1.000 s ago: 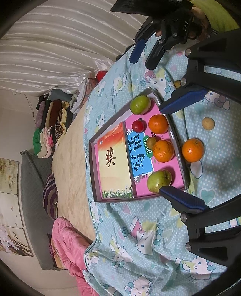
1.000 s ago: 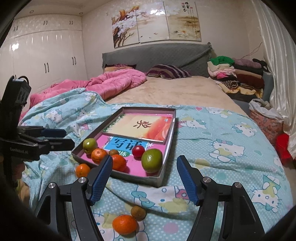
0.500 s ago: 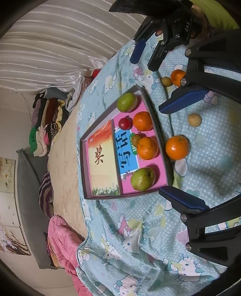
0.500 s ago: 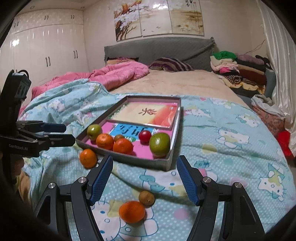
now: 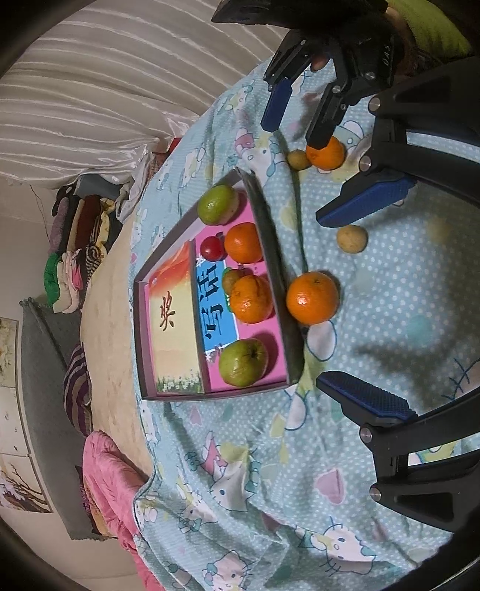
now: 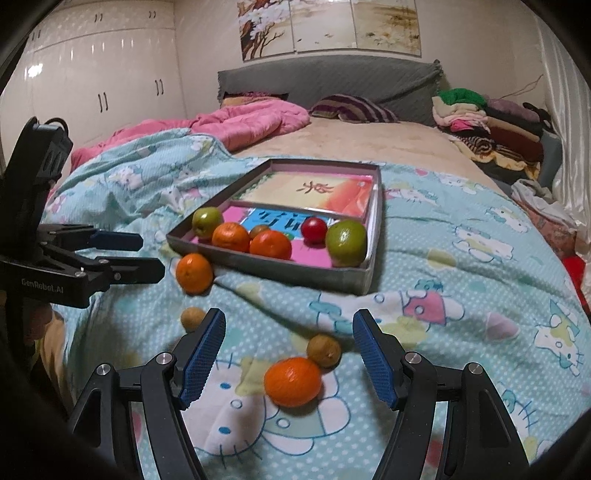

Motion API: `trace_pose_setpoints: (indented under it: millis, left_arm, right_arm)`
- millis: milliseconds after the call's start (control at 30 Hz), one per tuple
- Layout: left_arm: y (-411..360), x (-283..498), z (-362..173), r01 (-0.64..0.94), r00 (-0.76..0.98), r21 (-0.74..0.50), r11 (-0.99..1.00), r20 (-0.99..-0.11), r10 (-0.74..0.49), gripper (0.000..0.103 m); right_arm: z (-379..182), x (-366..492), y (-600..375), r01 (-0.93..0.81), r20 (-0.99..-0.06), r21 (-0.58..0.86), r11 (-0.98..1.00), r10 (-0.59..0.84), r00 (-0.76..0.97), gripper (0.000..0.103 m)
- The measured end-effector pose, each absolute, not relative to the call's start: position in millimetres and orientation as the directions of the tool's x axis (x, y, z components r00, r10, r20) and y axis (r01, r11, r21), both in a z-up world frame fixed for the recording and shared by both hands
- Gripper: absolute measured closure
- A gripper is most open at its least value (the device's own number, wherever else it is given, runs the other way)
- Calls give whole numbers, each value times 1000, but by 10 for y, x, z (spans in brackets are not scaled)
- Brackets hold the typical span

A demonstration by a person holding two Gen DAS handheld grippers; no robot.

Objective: Organize fruits
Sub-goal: 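Open both tools and pull them back from the tray, then grasp a mandarin with right tool while left tool grasps an orange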

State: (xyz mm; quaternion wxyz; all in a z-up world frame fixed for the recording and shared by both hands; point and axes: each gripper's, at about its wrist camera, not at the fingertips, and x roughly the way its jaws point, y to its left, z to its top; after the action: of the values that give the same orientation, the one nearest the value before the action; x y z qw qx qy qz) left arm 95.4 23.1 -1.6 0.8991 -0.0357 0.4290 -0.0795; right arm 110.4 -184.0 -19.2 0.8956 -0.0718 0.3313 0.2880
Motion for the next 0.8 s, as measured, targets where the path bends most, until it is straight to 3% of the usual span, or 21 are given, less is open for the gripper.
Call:
trace_pose_setpoints:
  millis: [700,800]
  left_arm:
    - [243,874,-71,100,605,-132,986,-779,-166,23]
    - [257,877,-74,96,606,-137,986,-778,-167,23]
  right_arm:
    - [-388,994,-1829,-556,-694,68,828,440,570,30]
    - [-435,1011,-1816,-558,-710,72,827,436,554,43]
